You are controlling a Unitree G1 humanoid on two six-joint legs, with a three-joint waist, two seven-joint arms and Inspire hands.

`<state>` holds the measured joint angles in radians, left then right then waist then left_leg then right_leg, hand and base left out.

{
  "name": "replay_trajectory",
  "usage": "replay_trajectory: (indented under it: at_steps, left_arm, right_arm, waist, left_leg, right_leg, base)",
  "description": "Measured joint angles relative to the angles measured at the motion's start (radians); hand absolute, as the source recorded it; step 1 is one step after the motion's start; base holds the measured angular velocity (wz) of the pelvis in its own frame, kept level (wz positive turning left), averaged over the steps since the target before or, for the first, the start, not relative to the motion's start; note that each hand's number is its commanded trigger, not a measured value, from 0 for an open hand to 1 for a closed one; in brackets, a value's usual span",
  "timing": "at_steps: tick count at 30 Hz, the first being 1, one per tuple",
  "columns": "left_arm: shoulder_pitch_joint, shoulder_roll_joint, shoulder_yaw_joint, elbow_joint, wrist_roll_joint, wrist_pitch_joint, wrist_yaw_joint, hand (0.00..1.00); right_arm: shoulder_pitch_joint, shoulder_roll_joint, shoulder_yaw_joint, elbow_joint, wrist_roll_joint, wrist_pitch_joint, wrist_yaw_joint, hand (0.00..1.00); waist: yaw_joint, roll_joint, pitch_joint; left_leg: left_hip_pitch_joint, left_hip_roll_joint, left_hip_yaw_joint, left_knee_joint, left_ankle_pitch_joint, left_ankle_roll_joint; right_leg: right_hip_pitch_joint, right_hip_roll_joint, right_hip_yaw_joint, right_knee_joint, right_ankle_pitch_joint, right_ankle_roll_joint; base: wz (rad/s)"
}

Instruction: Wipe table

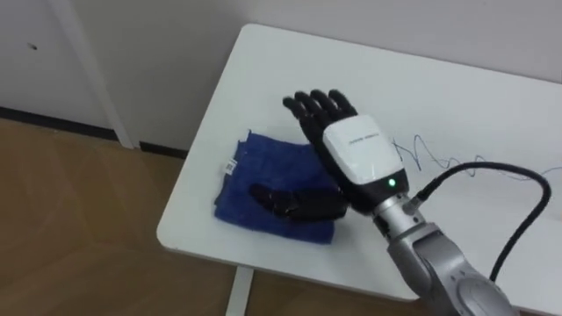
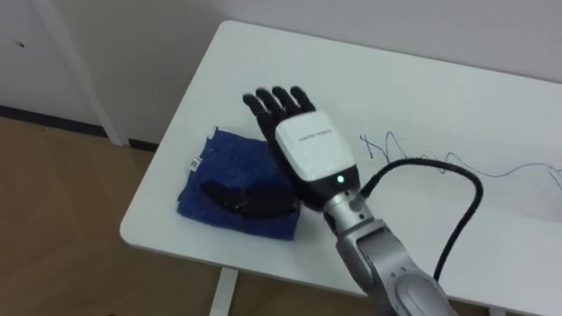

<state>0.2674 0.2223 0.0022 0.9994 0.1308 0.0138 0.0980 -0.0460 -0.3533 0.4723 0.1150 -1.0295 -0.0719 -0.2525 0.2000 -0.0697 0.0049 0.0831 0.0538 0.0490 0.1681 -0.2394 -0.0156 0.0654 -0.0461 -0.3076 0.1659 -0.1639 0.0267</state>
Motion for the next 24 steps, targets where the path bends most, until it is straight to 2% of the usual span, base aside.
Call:
replay_trajectory:
  at_steps: [2, 3, 7, 14, 15, 16, 17, 24]
  left_arm:
    - [0.004, 0.001, -0.004, 0.000, 0.020, 0.001, -0.002, 0.00]
    - [0.004, 0.001, -0.004, 0.000, 0.038, 0.001, -0.002, 0.00]
    - [0.005, 0.001, -0.006, -0.001, 0.041, 0.001, -0.002, 0.00]
    - [0.004, 0.011, -0.006, -0.003, 0.039, -0.015, -0.017, 0.00]
    - [0.004, 0.013, -0.006, -0.003, 0.040, -0.015, -0.024, 0.00]
    - [0.005, 0.013, -0.006, -0.003, 0.041, -0.015, -0.026, 0.00]
    - [0.006, 0.013, -0.006, -0.003, 0.045, -0.015, -0.030, 0.00]
    - [0.016, 0.013, -0.001, -0.029, 0.064, -0.014, -0.041, 0.00]
  right_arm:
    - [0.001, -0.001, 0.013, 0.045, -0.001, 0.009, 0.011, 0.00]
    - [0.002, -0.002, 0.017, 0.066, -0.001, 0.008, 0.019, 0.00]
    - [0.012, -0.001, 0.017, 0.116, -0.001, 0.009, 0.026, 0.00]
    - [0.037, -0.001, 0.016, 0.133, -0.003, 0.008, 0.014, 0.00]
    - [0.038, -0.001, 0.015, 0.133, -0.012, 0.007, 0.012, 0.25]
    - [0.037, -0.001, 0.015, 0.135, -0.016, 0.006, 0.009, 0.70]
    - [0.037, -0.001, 0.014, 0.148, -0.017, 0.004, 0.002, 1.00]
    - [0.032, -0.001, -0.008, 0.155, -0.015, -0.003, -0.043, 1.00]
  waist:
    - [0.004, -0.002, -0.0096]
    - [0.009, -0.002, -0.0097]
    - [0.022, -0.003, -0.0091]
    - [0.019, -0.008, 0.0018]
    - [0.018, -0.011, 0.0040]
    - [0.018, -0.012, 0.0048]
    - [0.018, -0.014, 0.0047]
    - [0.021, -0.018, 0.0002]
  left_leg:
    - [0.000, 0.000, -0.001, 0.000, 0.000, 0.000]
    - [0.000, 0.000, -0.001, 0.000, 0.000, 0.000]
    - [0.001, -0.001, -0.003, -0.003, 0.000, 0.000]
    - [-0.001, -0.002, -0.022, -0.003, 0.000, 0.000]
    - [-0.002, -0.002, -0.023, -0.002, 0.000, 0.000]
    - [-0.003, -0.002, -0.023, -0.002, 0.000, 0.000]
    - [-0.003, -0.003, -0.025, -0.002, 0.000, 0.000]
    - [-0.002, -0.006, -0.029, 0.000, 0.001, 0.000]
  right_leg:
    - [0.001, 0.000, -0.003, -0.001, 0.000, 0.000]
    - [0.002, 0.000, -0.004, -0.002, 0.000, 0.000]
    - [0.009, 0.001, -0.004, -0.016, 0.000, 0.000]
    - [0.018, 0.000, -0.016, -0.017, 0.000, 0.000]
    - [0.018, 0.000, -0.018, -0.018, 0.000, 0.000]
    - [0.018, -0.001, -0.020, -0.018, 0.000, 0.000]
    - [0.019, -0.002, -0.021, -0.018, 0.000, 0.000]
    - [0.023, -0.005, -0.027, -0.018, 0.000, 0.000]
  base:
    - [0.05]
    - [0.00]
    - [0.01]
    - [0.08]
    - [0.05]
    - [0.00]
    - [0.03]
    - [0.02]
